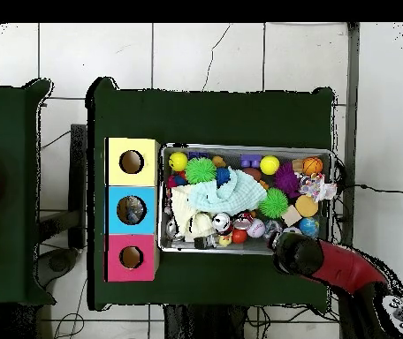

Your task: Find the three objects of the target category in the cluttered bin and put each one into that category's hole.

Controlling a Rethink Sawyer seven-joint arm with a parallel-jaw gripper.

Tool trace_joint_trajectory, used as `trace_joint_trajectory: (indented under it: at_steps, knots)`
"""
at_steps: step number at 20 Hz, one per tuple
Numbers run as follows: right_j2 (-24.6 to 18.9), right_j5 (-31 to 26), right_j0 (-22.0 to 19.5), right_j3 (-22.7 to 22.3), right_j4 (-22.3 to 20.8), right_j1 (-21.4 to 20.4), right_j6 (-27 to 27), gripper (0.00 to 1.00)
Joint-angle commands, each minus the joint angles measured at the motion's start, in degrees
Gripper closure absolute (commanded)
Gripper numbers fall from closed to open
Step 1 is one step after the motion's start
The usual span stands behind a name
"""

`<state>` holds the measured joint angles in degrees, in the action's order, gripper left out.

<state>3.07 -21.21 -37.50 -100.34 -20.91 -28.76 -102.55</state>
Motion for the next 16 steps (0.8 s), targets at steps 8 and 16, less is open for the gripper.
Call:
trace_joint_trajectory:
  at_steps: [8, 16]
  knots:
    - [-2.56, 5.25, 2.21, 3.23, -0.74, 5.02, -5.93, 0.0]
    - [-1.93, 9.49, 3.14, 5.04, -0.53, 9.01, -7.1, 0.0]
